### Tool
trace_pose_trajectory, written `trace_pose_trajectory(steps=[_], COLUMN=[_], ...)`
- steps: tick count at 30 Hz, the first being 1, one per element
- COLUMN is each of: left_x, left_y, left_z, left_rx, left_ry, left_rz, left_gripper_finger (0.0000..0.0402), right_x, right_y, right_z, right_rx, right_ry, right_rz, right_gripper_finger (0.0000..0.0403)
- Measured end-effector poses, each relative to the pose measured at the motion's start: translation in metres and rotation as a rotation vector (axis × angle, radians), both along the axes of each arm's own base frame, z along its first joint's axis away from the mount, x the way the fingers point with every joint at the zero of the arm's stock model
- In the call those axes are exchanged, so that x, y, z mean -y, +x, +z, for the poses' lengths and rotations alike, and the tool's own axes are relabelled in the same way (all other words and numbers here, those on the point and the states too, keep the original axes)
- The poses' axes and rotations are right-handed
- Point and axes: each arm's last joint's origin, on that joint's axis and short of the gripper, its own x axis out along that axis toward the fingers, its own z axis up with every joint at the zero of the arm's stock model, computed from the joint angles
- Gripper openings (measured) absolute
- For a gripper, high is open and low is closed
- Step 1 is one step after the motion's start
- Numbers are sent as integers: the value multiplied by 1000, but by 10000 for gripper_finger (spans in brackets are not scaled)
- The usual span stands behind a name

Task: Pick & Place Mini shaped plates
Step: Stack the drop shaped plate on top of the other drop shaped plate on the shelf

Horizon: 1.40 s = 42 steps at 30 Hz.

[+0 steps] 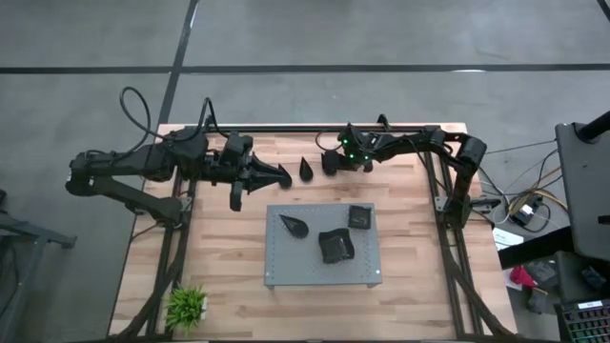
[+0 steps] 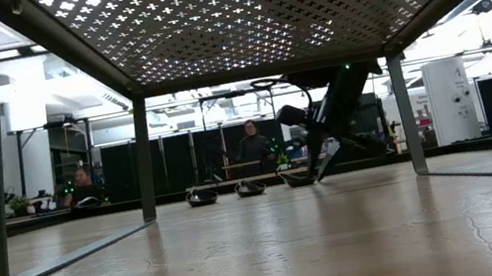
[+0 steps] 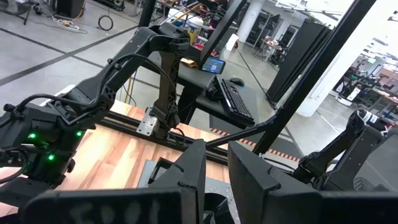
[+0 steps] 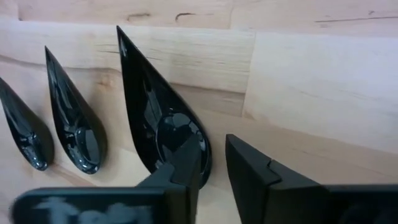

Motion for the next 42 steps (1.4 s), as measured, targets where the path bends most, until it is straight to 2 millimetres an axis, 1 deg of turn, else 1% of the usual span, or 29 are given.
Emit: trace_pose_trajectory(steps=[8, 16, 22, 26, 31, 37, 42], left_x=[0, 0, 0, 0, 0, 0, 0], left_y=[0, 0, 0, 0, 0, -1, -2], left_z=[0, 0, 0, 0, 0, 0, 1], left_rx=[0, 0, 0, 0, -1, 1, 4], left_ry=[0, 0, -2, 0, -2, -2, 2], left_rz=[0, 0, 0, 0, -6, -11, -12], left_gripper_finger=[62, 61, 60, 60, 60, 62, 60], right_x=[-1, -2, -4, -10, -22, -42, -60], right_y=[-2, -1, 0, 2, 4, 5, 10], right_z=[-3, -2, 7, 19, 40, 75, 105], right_rx=[-9, -7, 27, 59, 113, 219, 284], right_ry=[-3, -6, -6, -19, -40, -50, -95], right_rz=[10, 30, 46, 63, 89, 121, 227], right_gripper_finger=[13, 8, 8, 8, 8, 8, 8])
